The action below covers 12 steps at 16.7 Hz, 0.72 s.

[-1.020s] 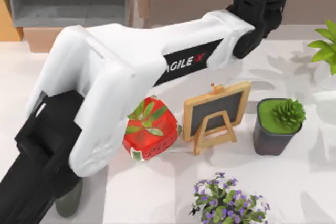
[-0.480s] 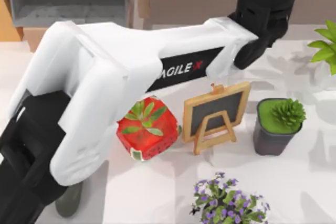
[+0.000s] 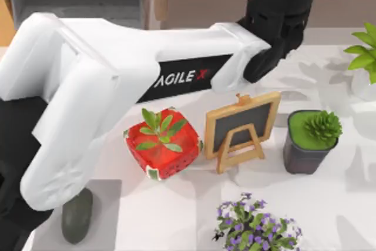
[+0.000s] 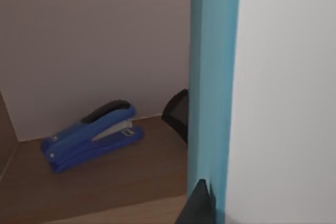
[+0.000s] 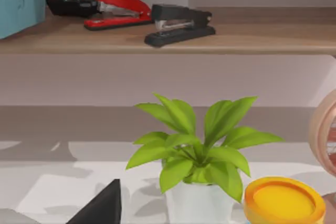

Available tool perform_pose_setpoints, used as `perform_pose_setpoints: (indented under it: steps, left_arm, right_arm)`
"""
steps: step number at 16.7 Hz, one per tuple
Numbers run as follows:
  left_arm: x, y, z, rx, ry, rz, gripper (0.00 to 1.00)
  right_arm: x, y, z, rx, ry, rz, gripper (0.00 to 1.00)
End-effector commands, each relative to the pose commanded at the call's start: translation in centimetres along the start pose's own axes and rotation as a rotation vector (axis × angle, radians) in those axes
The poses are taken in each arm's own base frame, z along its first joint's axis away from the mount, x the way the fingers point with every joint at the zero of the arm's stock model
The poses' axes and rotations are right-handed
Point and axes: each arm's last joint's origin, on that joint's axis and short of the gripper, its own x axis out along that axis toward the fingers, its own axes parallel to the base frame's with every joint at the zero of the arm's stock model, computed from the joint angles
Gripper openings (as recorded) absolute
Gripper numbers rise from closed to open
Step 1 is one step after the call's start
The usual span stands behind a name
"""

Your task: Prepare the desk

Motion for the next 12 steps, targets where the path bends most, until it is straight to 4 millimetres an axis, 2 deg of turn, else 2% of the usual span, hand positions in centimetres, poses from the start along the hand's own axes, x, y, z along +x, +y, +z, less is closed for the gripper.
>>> perform_pose_setpoints:
  steps: [3,7,10,12]
  left_arm:
    - [-2.5,2.5,0.3,0.163,-0.009,-0.11,0.0]
    - [-8.1,7.8,0.4,0.421,-0.044,-0.245,0.0]
    - [-11.8,12.0,-1.3,0.645,-0.047,-0.308,0.0]
    - [-13.0,15.0,-3.2,0.804,-0.019,-0.315,0.0]
  right_arm:
    - [0.0,0.0,0.0,0.0,0.0,0.0,1.0]
    - [0.0,0.0,0.0,0.0,0.0,0.0,1.0]
    - [0.0,0.0,0.0,0.0,0.0,0.0,1.0]
    - [0.0,0.0,0.0,0.0,0.0,0.0,1.0]
